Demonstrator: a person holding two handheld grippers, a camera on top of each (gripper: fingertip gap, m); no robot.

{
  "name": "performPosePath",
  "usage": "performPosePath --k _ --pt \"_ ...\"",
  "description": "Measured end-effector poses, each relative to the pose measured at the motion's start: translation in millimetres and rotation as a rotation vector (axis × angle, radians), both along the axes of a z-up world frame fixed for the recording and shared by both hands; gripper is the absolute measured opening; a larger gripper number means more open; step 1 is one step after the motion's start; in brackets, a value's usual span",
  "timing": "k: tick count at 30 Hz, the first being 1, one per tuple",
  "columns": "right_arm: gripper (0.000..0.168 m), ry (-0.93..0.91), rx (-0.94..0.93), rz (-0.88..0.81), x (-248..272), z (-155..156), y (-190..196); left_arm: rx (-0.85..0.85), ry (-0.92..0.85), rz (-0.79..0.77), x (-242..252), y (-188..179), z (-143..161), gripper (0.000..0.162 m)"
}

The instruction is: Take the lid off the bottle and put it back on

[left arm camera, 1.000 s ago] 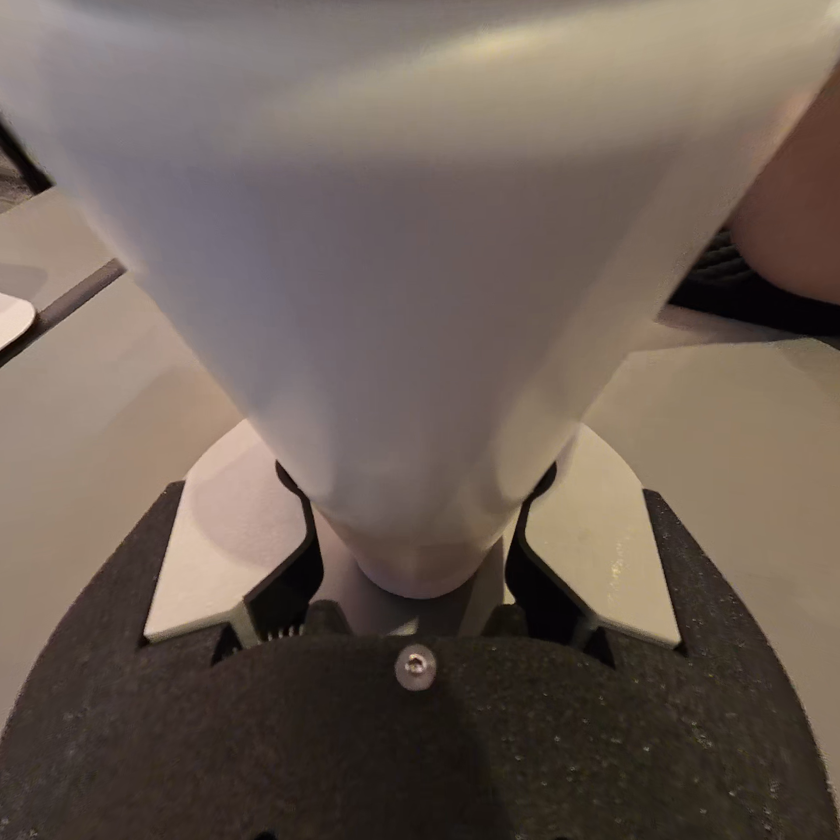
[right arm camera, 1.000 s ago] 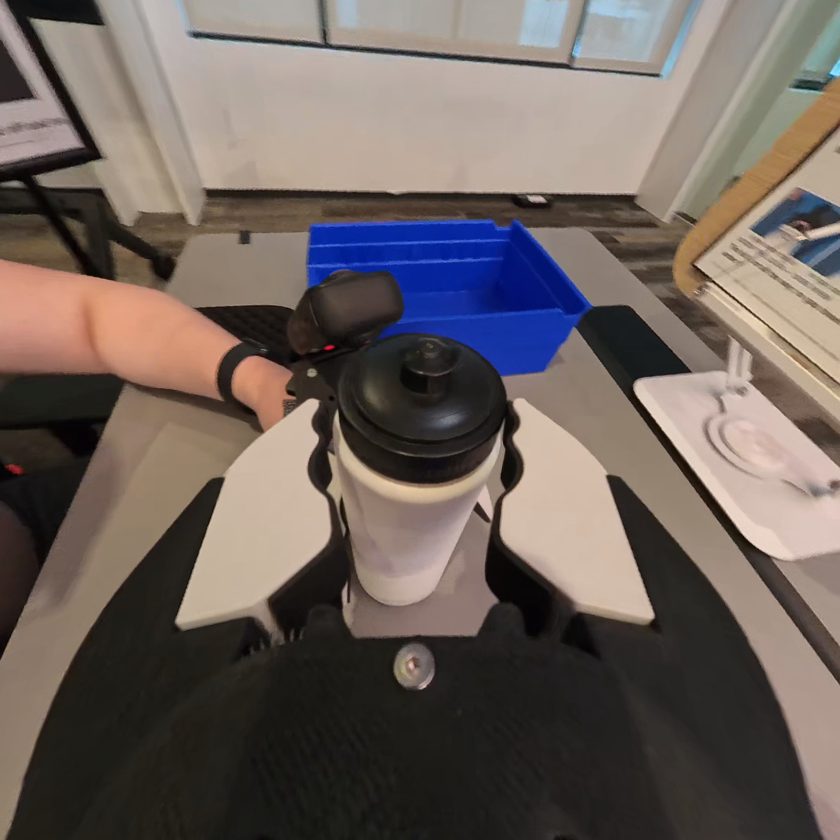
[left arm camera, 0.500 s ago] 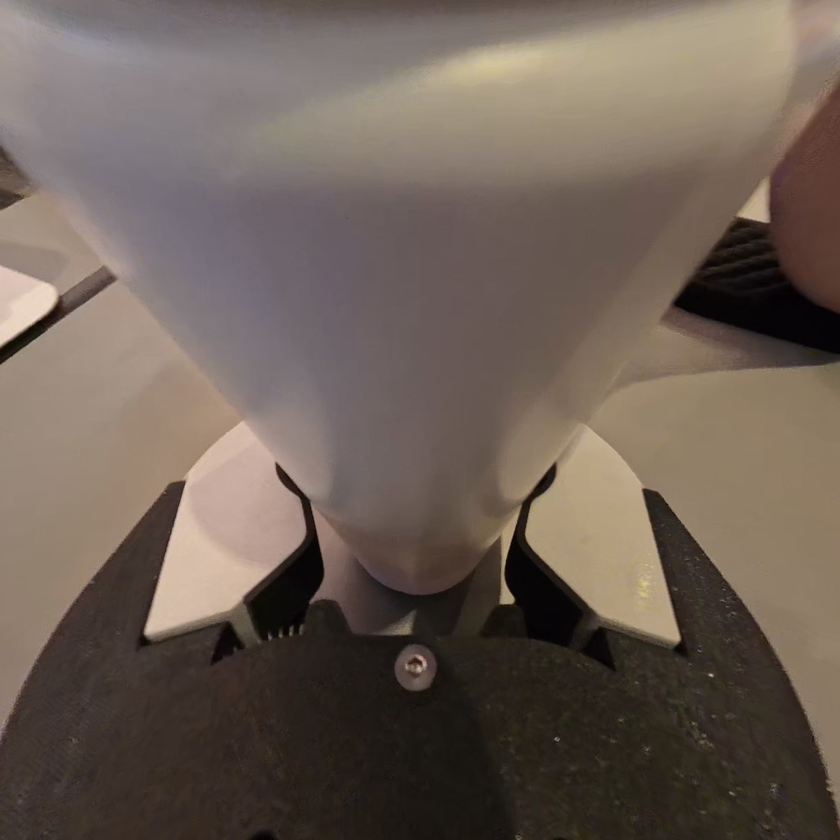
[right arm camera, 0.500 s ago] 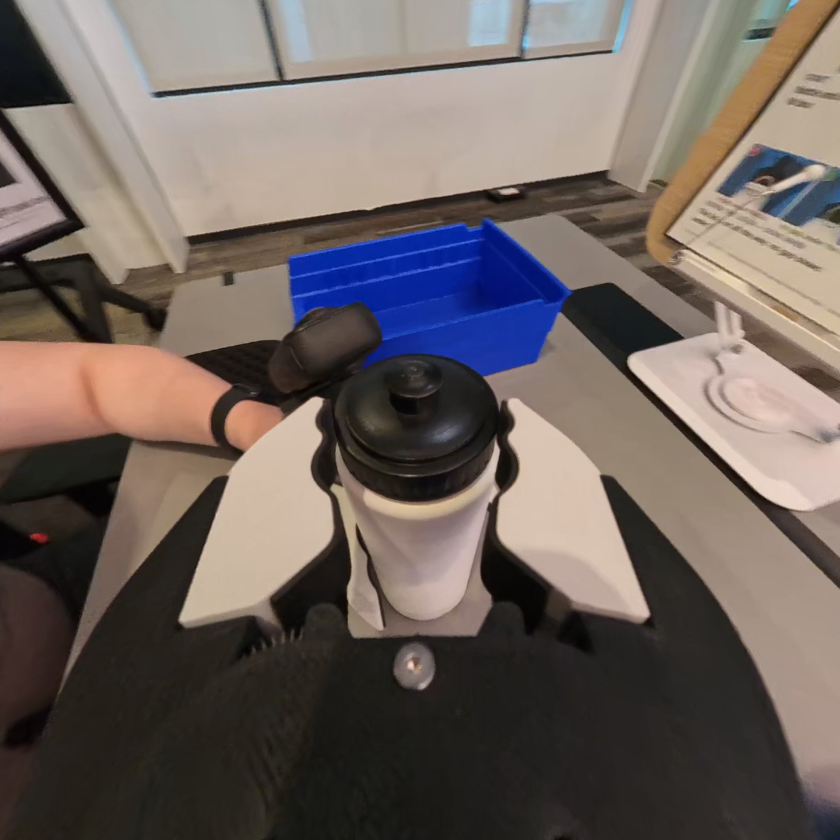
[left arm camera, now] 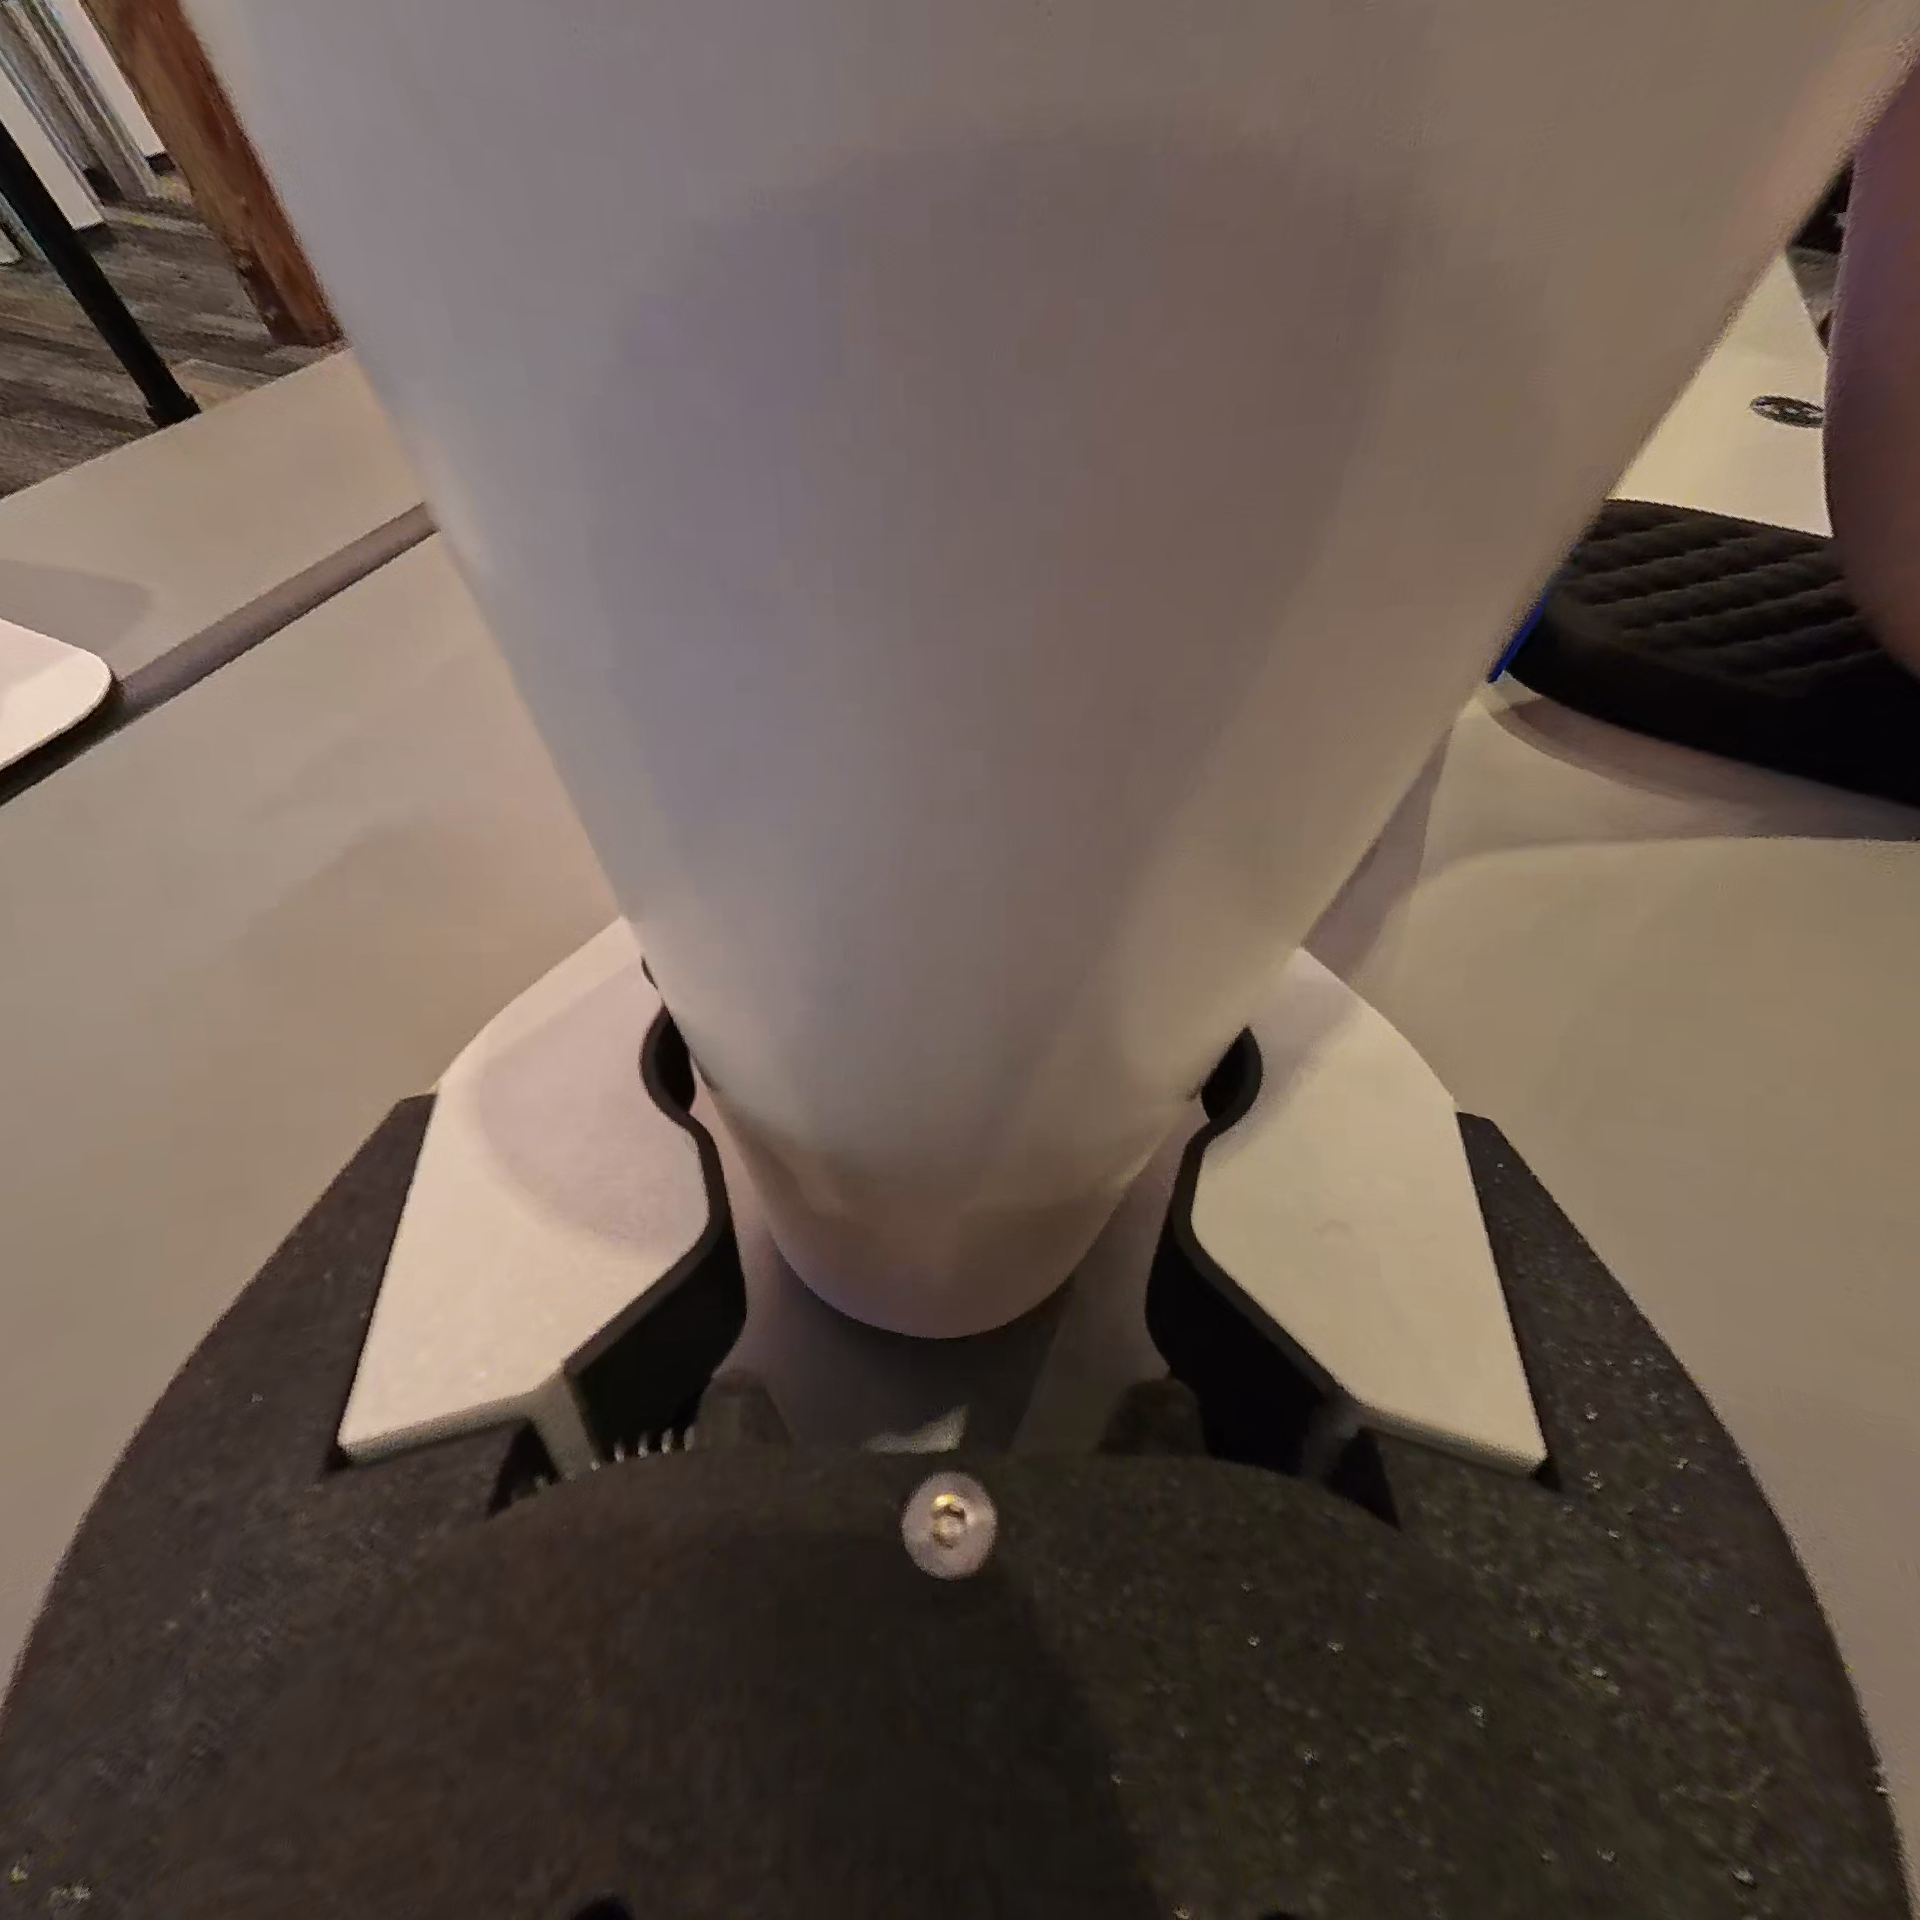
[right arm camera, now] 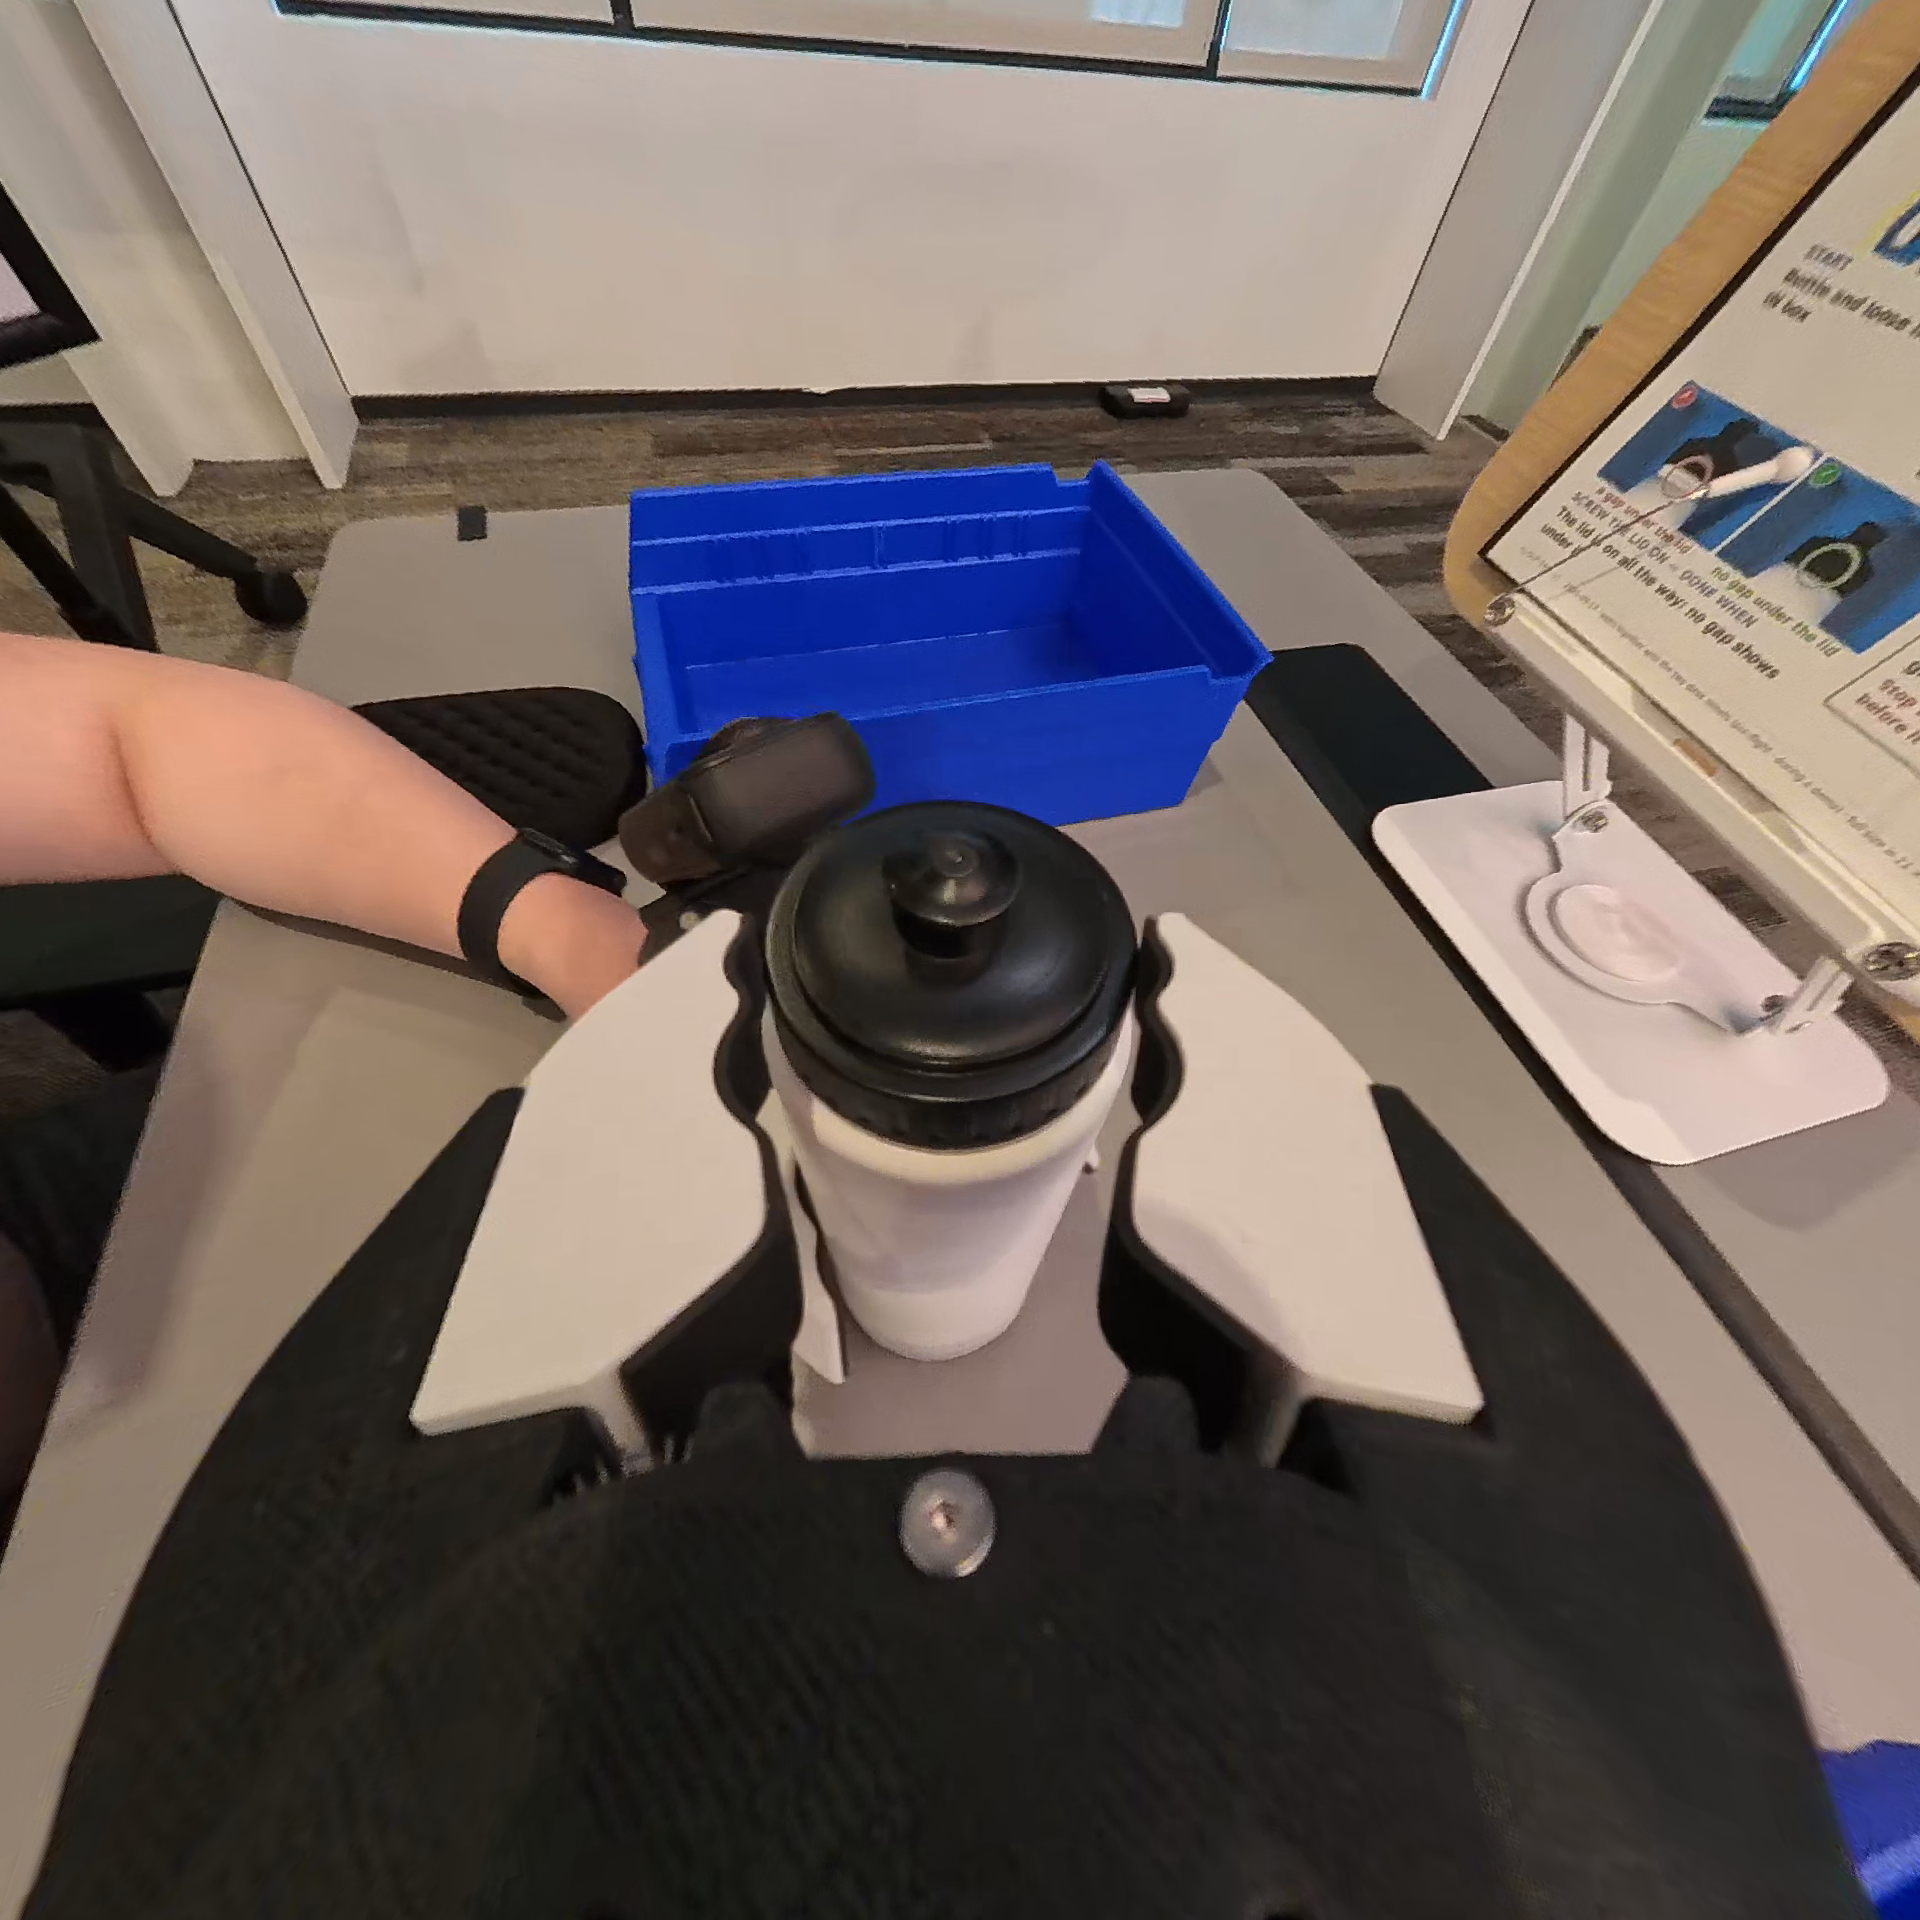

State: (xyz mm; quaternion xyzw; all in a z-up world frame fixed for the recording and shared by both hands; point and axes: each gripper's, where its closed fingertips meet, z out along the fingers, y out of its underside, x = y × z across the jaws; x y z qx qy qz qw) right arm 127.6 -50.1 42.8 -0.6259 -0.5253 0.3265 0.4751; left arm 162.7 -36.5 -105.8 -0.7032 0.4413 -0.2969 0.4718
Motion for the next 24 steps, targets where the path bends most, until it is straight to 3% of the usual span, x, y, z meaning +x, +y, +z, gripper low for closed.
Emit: performPosePath --k 4,6,10,18,20,24 --pt "0.079 -0.024 0.053 0.046 2.6 -3.4 -2.2 -0.018 -0.002 0.0 1.5 -0.1 -0.6 0.098" --pt "0.07 0.007 0.047 0.042 3.6 -2.0 2.1 -0.019 0.0 -0.002 1.5 0.1 -0.7 0.097" --pt "0.069 0.02 0.003 0.03 4.5 -2.3 4.8 -0.027 0.006 0.014 1.4 1.1 -1.2 0.097" --pt "0.069 -0.003 0.002 -0.298 -2.5 -1.6 17.1 -0.057 0.025 0.115 -5.1 13.2 -1.8 0.097" --pt "0.069 -0.019 0.033 -0.265 -4.2 -0.9 14.2 -0.05 0.021 0.104 -5.4 12.3 -1.3 0.097" --pt "0.072 0.018 0.011 -0.012 -1.8 -0.3 2.1 -0.051 -0.01 0.013 -0.8 3.6 0.4 0.097"
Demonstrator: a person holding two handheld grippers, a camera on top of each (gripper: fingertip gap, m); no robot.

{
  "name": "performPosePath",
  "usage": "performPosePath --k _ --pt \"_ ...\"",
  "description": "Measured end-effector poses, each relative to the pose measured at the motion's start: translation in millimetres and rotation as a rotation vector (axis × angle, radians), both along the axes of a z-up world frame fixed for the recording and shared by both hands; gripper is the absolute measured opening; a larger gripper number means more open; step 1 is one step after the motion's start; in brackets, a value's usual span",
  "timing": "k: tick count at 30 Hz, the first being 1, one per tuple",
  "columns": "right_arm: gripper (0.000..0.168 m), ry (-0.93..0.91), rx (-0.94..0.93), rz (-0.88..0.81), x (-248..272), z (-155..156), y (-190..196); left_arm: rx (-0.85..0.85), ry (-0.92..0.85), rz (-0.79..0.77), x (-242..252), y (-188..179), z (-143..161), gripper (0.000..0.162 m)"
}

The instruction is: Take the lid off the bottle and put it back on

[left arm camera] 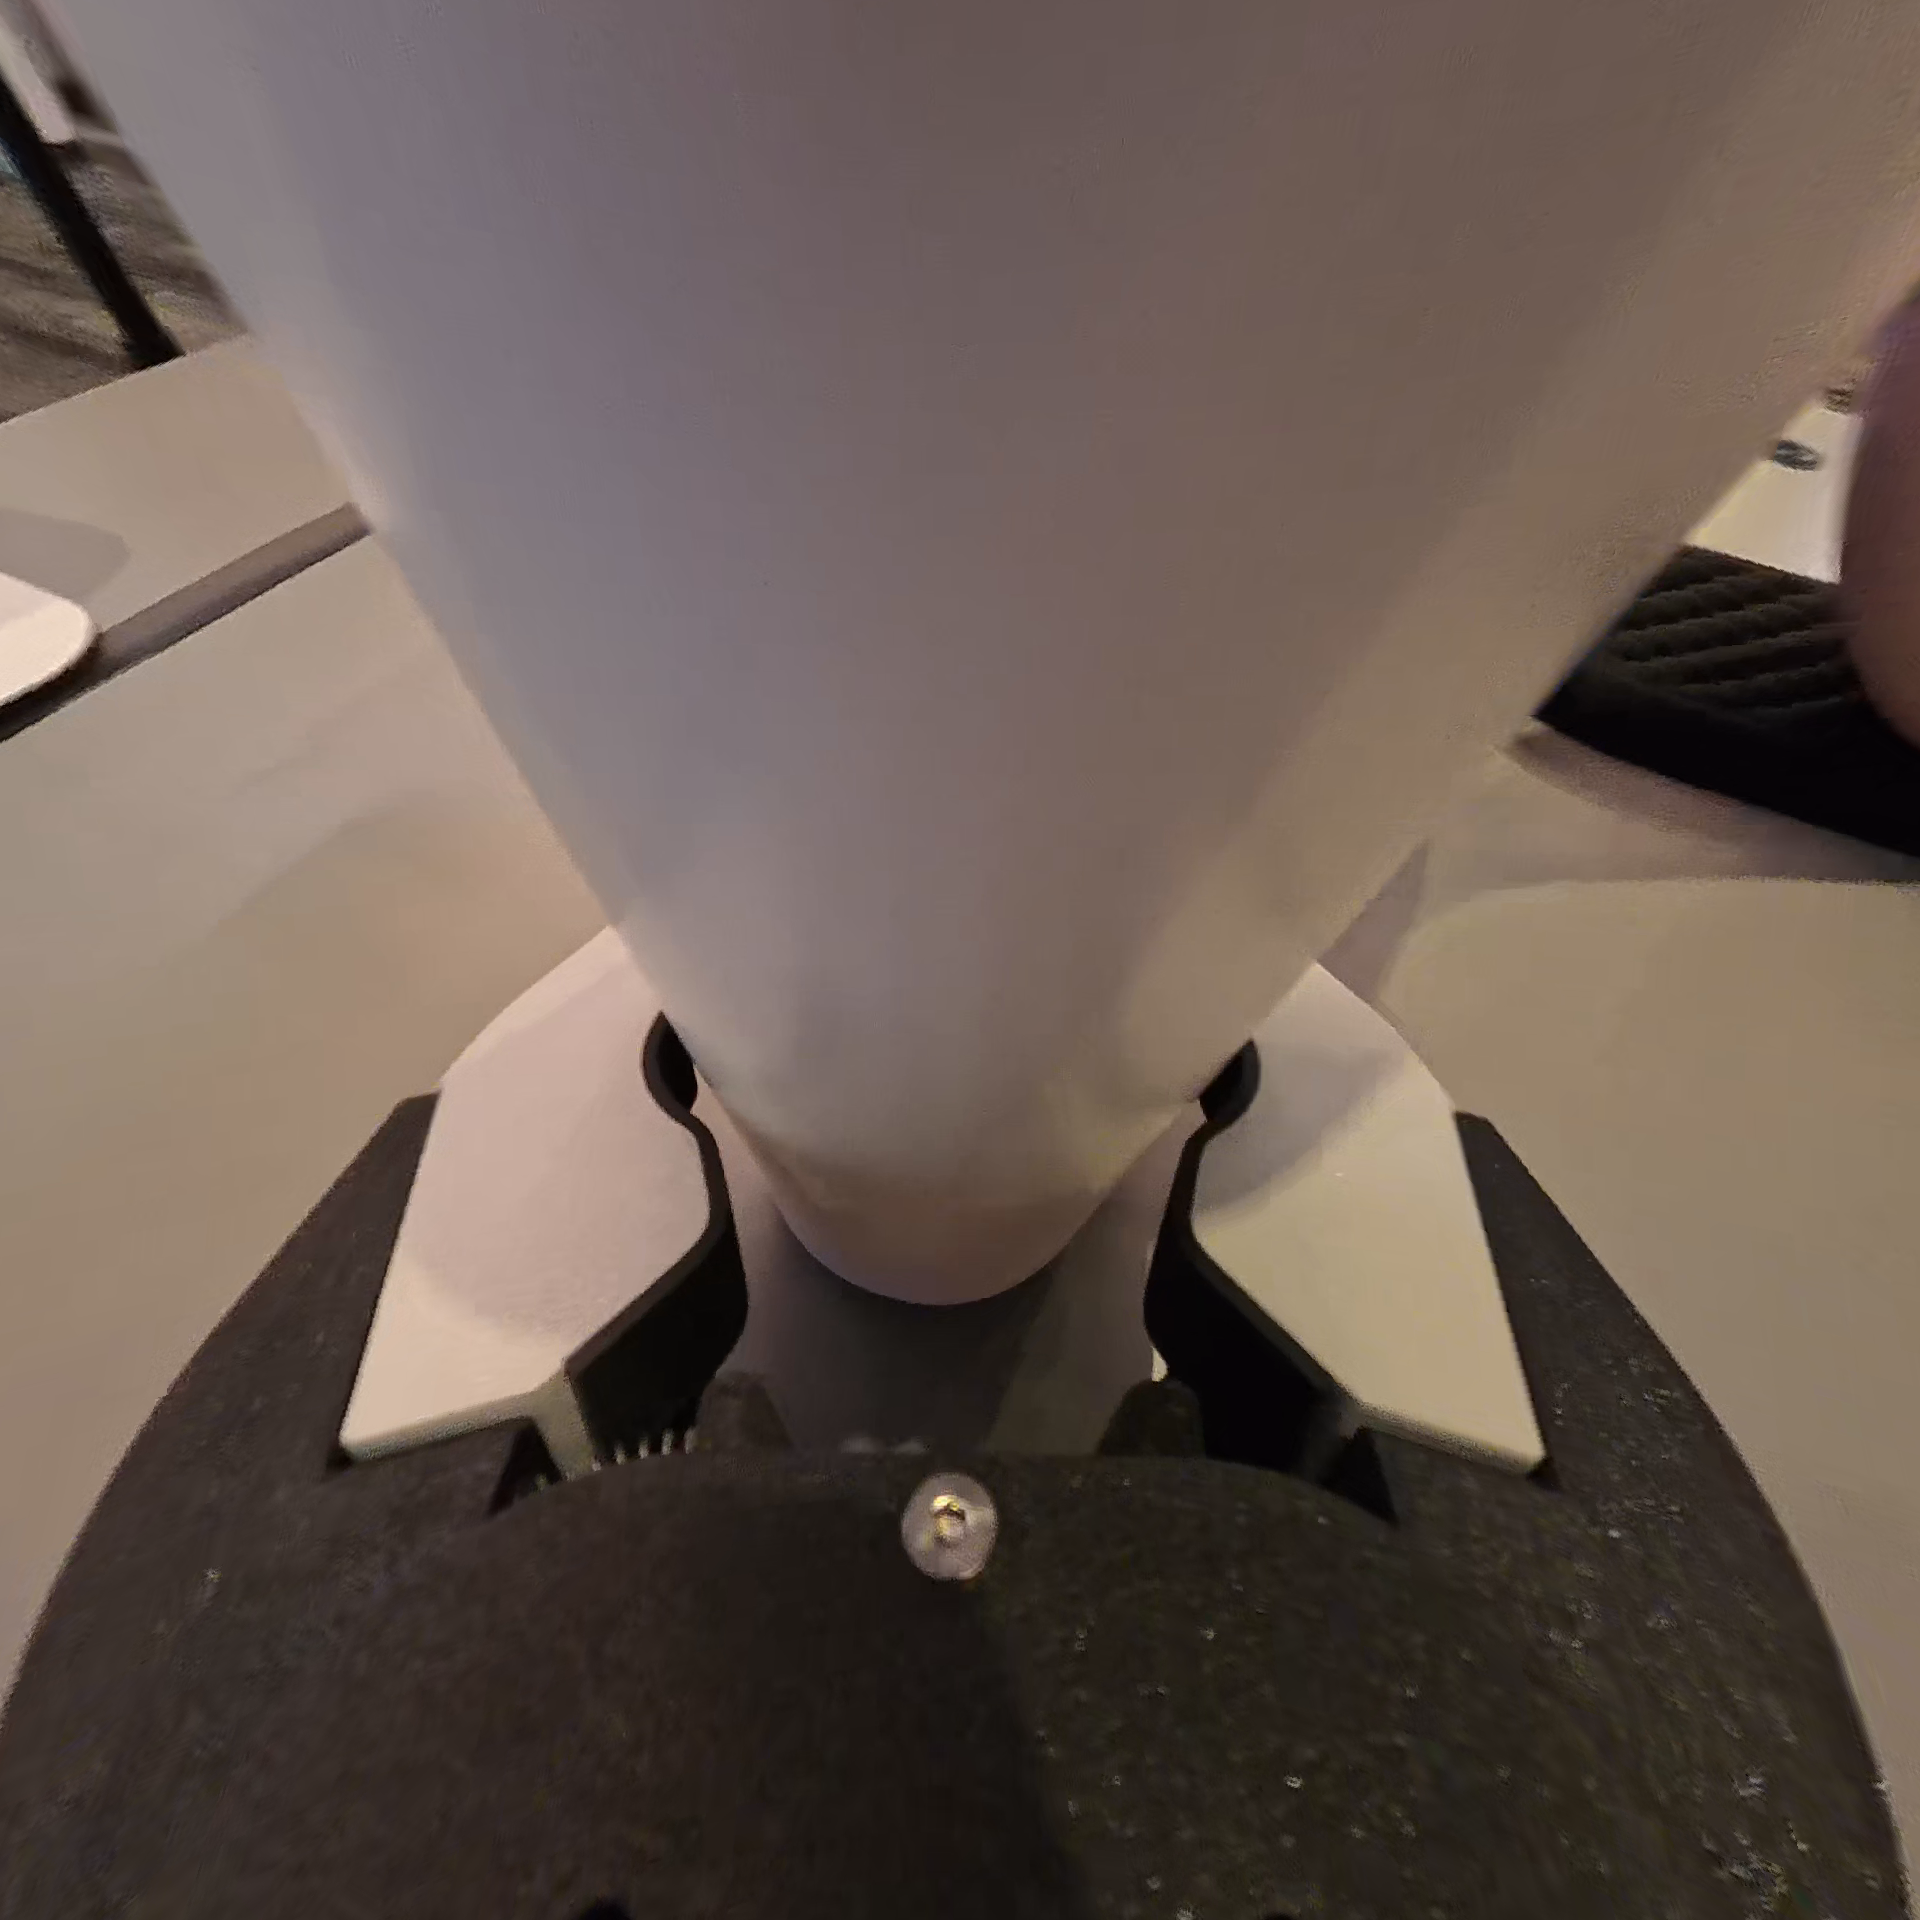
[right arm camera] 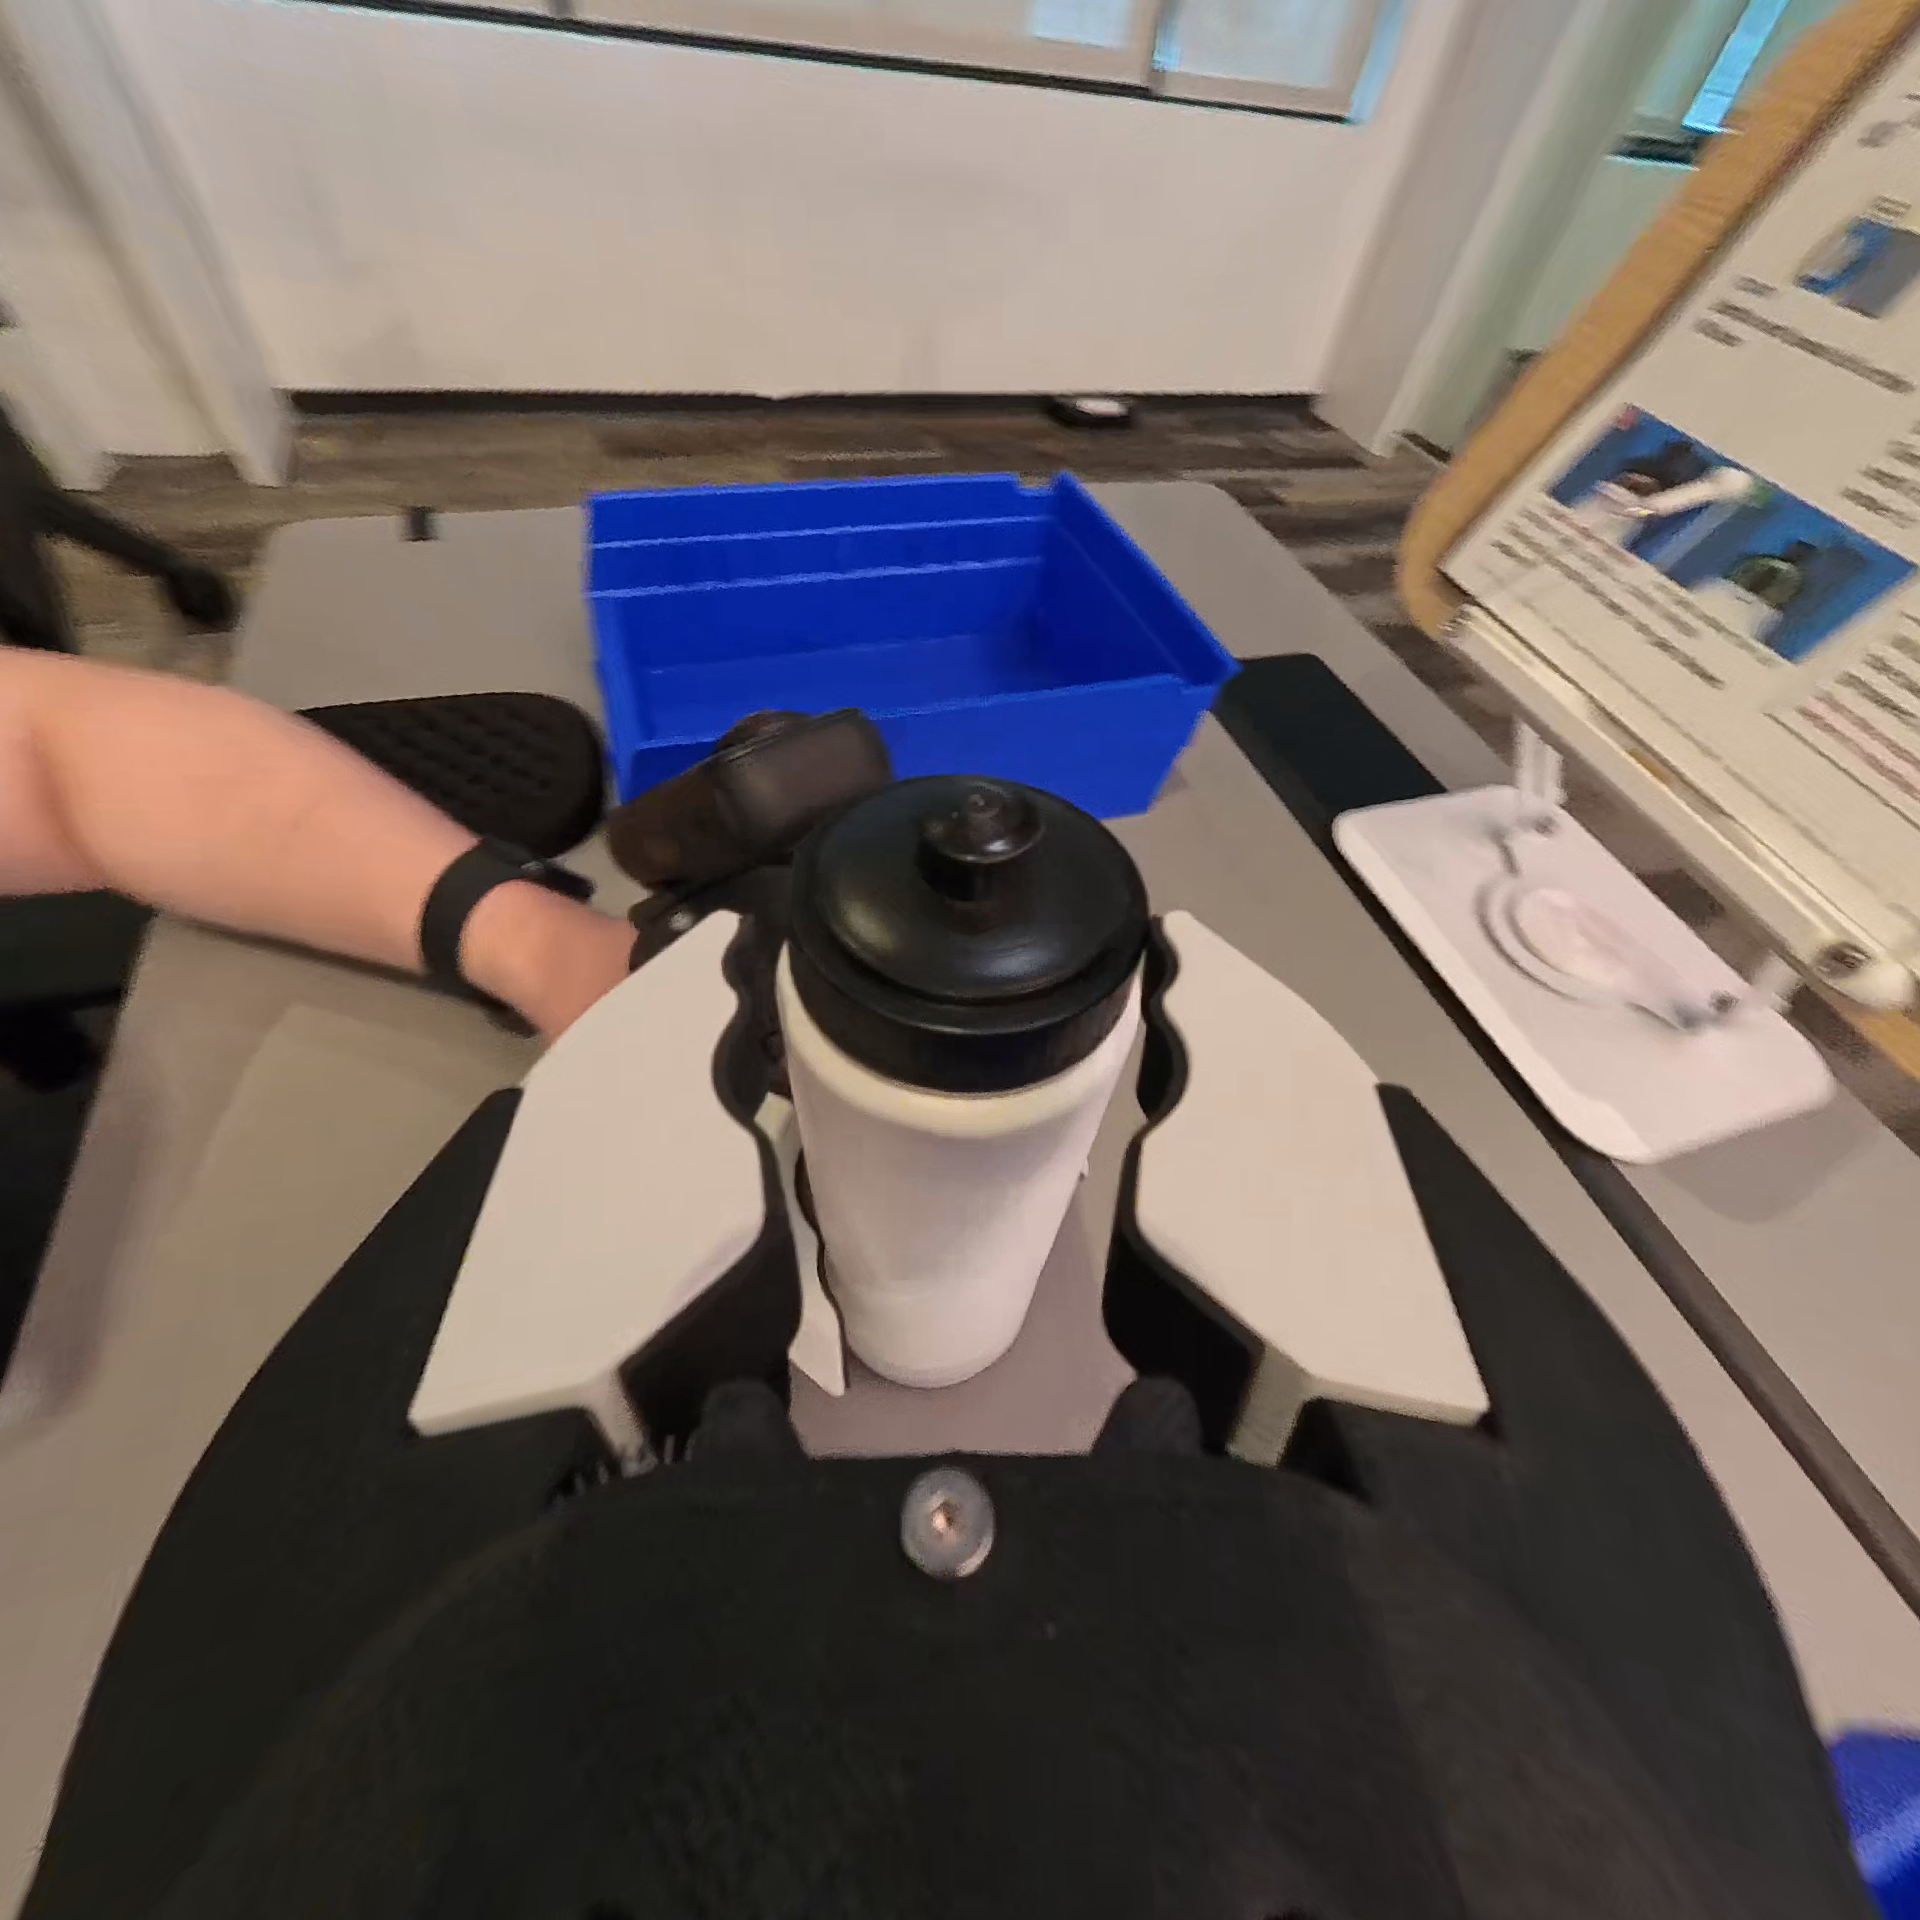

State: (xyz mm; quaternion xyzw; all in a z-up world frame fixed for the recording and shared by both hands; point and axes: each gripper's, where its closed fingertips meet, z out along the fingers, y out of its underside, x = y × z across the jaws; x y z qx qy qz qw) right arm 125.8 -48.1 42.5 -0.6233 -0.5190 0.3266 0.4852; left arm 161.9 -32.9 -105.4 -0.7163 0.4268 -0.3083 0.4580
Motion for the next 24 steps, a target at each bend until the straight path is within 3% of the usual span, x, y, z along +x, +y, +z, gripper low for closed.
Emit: performPosePath --k 5,9,17,24 --pt "0.071 0.142 -0.129 0.202 10.4 6.9 -8.6 -0.016 -0.019 -0.161 12.9 -22.4 -0.3 0.097" --pt "0.072 0.118 -0.156 0.314 11.5 0.9 -23.5 0.021 0.014 -0.208 19.3 -31.5 -1.9 0.097" --pt "0.078 0.084 -0.096 0.33 11.5 -2.2 -28.1 0.022 0.036 -0.201 19.4 -32.6 -2.6 0.097" --pt "0.073 0.022 -0.108 0.16 10.4 -4.8 -8.1 -0.02 0.044 -0.116 15.5 -22.5 -3.4 0.096"
